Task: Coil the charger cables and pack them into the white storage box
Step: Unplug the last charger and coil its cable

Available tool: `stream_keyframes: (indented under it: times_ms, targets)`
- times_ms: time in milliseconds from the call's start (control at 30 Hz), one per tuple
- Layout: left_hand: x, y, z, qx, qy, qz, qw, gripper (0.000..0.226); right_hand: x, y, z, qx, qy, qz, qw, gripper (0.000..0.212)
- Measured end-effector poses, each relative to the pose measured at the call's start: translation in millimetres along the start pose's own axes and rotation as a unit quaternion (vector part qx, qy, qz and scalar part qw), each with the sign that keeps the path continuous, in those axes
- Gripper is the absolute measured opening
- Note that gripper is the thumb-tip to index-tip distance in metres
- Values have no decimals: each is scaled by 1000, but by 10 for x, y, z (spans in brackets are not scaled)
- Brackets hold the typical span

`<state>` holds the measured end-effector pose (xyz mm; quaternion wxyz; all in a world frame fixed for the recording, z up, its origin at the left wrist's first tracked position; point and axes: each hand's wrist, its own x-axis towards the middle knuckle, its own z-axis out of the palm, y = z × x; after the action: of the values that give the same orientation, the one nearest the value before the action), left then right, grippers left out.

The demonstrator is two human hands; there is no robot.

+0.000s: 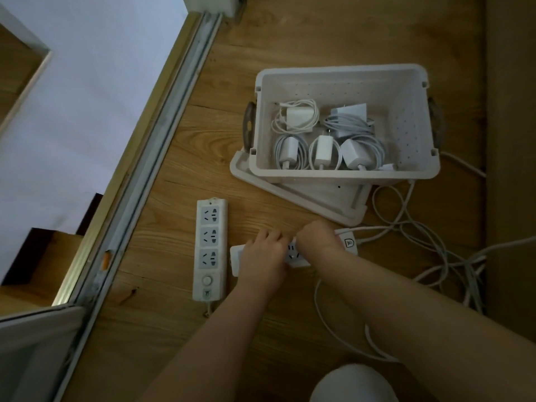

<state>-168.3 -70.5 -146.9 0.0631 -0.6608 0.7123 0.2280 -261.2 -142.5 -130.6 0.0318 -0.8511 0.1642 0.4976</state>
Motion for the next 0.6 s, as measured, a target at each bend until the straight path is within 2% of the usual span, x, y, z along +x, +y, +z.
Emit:
stream_keyframes:
  times_ms: [67,167,300,400,600]
  targets:
    - [5,5,-5,-6,0,1,1000,51,-30,7,20,-29,40,-22,999,24]
    - [1,-13,-20,-7,4,4,1000,52,-103,15,7,-38,41,1,998,20]
    - [-37,-33,19,6,10,17,1000,52,-207,-3,-15,36,46,35,998,24]
    - [-27,-37,30,1,6,17,1000,52,-289,-9,-4,47,53,41,997,25]
    - [-12,-28,0,5,-14,-4,1000,48,-633,39,-203,46,149,47,987,23]
